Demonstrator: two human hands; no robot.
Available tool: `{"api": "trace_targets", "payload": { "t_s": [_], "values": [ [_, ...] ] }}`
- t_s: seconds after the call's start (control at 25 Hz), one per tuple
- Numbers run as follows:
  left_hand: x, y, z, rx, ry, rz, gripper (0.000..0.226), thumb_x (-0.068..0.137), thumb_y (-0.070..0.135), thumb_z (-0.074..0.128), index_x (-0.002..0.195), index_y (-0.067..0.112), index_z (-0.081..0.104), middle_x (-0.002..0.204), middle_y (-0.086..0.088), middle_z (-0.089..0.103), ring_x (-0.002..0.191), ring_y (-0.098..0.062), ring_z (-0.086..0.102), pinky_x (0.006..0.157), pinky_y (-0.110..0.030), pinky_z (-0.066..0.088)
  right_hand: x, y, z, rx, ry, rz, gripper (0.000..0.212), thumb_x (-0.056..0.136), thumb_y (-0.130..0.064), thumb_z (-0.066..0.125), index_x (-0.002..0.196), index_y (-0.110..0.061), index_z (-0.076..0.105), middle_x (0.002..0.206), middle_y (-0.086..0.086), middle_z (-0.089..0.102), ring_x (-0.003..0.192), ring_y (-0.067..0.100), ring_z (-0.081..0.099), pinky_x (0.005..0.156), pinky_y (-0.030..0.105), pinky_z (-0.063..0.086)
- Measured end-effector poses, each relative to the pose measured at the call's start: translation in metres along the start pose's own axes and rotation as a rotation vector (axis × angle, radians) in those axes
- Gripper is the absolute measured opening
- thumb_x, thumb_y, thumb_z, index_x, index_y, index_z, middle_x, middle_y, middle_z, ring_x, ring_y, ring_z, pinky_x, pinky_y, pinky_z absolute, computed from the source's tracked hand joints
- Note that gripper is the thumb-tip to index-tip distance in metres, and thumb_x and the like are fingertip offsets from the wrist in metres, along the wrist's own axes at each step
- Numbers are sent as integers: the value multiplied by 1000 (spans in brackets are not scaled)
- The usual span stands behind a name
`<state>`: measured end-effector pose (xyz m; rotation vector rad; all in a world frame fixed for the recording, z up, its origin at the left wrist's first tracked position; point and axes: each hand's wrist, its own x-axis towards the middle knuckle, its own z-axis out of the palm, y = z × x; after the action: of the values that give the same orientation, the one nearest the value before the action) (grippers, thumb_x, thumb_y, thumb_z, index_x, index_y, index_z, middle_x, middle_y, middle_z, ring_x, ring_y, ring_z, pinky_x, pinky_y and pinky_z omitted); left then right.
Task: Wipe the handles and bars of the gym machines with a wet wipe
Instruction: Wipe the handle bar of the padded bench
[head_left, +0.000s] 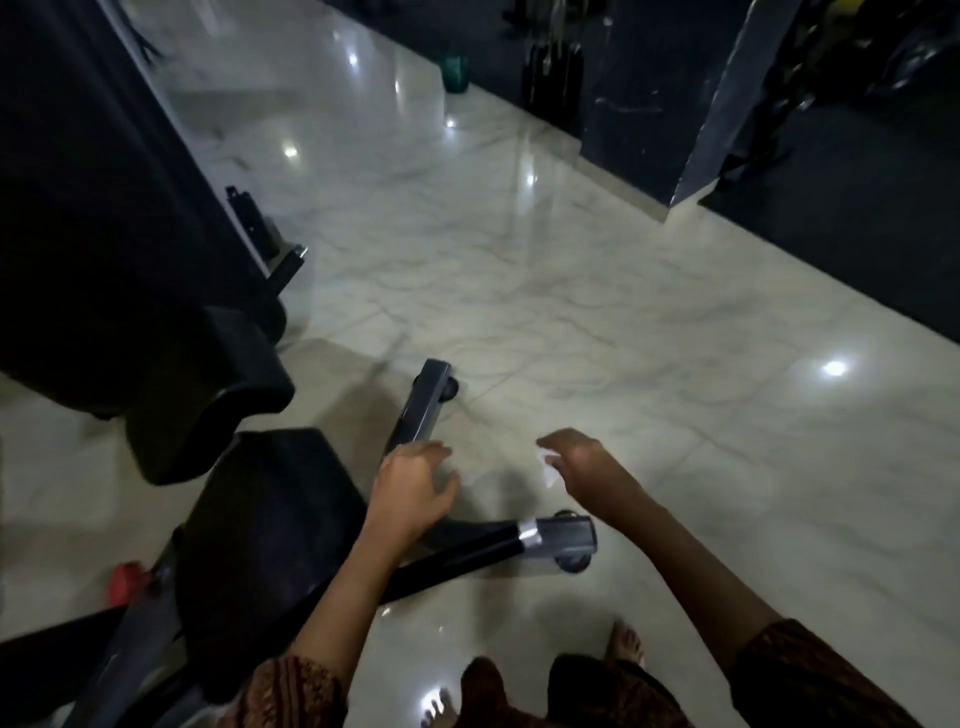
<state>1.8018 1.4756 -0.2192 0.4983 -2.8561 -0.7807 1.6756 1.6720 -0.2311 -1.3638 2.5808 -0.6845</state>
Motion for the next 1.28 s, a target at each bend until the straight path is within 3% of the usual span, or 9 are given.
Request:
{"api": "trace_targets", "payload": {
  "t_s": [0.08,0.16,0.24,0.44,0.56,0.72,0.88,1.04,1.28],
  "values": [
    [43,45,8,-155,21,-20,32,79,22,66,105,3,69,107,-14,68,100,-27,63,88,-23,43,21,25,-36,115,148,112,17,79,3,59,92,9,68,88,24,68,83,35,67,74,17,37],
    [93,97,19,-303,78,-33,34,78,14,72,110,4,66,108,-14,67,97,-27,64,79,-12,39,44,62,-80,181,231,198,22,88,-3,57,107,6,65,106,21,66,102,32,61,83,15,34],
    [143,145,28,-449,87,-56,41,76,13,74,115,6,63,114,-11,66,94,-20,63,70,-5,39,66,102,-125,215,233,244,26,91,-11,57,115,-1,62,116,15,64,114,30,54,93,23,36],
    [230,222,40,-534,98,-41,49,74,13,77,120,6,60,119,-7,63,95,-16,61,74,-11,41,103,165,-215,227,250,205,23,91,-9,56,110,1,65,112,14,67,108,28,59,77,14,34],
    [264,243,42,-544,127,-49,52,73,12,77,121,8,59,120,-7,62,92,-12,59,73,-9,41,125,189,-237,258,232,164,22,90,-8,56,109,1,66,111,13,67,107,26,60,77,14,36],
    [306,244,36,-541,207,-76,51,73,14,77,121,9,59,120,-6,62,94,-11,59,76,-11,43,167,210,-247,309,211,120,23,90,-9,57,110,-2,66,112,12,67,110,26,58,85,20,40],
    [356,222,33,-541,320,-120,49,73,13,77,119,11,61,121,-4,62,95,-12,59,78,-16,45,225,231,-248,329,171,43,22,90,-8,57,109,0,66,109,12,68,104,23,61,73,11,35],
    [417,187,29,-535,437,-182,46,73,11,77,116,12,63,122,-2,61,106,-9,52,87,-21,39,307,250,-244,338,106,-51,21,89,-7,58,106,1,67,107,13,69,102,23,62,73,12,35],
    [493,128,-10,-570,572,-360,46,74,9,76,118,13,61,124,0,58,107,-10,50,80,-25,40,448,235,-244,361,-13,-188,21,89,-8,58,106,-1,67,109,11,68,103,21,61,72,9,34]
  ]
}}
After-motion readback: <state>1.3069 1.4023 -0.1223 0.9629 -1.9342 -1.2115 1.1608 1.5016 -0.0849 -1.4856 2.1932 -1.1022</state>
